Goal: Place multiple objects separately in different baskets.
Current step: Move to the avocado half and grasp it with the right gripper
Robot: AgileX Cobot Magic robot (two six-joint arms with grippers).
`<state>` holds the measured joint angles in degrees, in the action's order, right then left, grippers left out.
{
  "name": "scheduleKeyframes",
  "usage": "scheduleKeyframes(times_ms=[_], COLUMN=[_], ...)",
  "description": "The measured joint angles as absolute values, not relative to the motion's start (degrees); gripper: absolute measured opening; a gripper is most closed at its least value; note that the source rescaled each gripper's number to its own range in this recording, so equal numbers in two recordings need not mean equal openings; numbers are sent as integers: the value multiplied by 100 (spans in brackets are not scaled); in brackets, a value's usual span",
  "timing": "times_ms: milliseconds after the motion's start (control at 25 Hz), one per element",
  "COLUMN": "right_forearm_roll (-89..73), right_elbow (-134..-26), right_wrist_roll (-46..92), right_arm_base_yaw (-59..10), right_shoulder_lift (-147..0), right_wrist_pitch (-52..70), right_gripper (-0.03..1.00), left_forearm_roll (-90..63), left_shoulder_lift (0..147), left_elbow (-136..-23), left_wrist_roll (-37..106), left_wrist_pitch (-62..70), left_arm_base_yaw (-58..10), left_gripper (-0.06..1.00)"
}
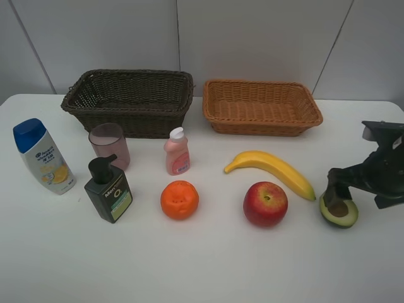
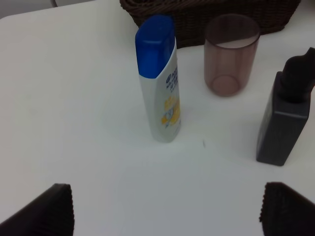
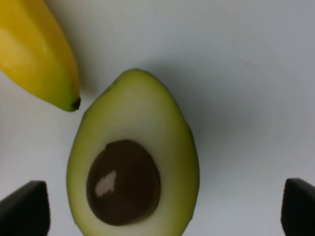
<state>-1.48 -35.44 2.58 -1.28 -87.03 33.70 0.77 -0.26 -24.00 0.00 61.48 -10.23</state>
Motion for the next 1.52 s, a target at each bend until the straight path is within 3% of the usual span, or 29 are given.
scheduleKeyframes(times_ms=[200, 560, 880, 1080, 1520], right_forearm_roll=[-220, -248, -358, -358, -377], right_elbow=[-3544, -3550, -3550, -3550, -3550], right_wrist_roll=[258, 258, 258, 258, 258], right_arm_base_yaw=[-128, -128, -128, -128, -128], right_shoulder_lift=[-8892, -9312, -9451, -9451, -9451], right_wrist_pitch=[3154, 2923, 2847, 2835, 2894], right_gripper=[97, 69, 55, 29, 29], left_forearm_roll=[77, 77, 77, 77, 77], left_shoulder_lift=[-26, -26, -26, -26, -26], left_elbow=[-2400, -2400, -2400, -2400, -2400], left_wrist_roll=[0, 0, 0, 0, 0], left_wrist_pitch=[6148, 6148, 6148, 6148, 6148], left_arm_base_yaw=[-1023, -1023, -1023, -1023, -1023], left_gripper=[100, 100, 100, 100, 100])
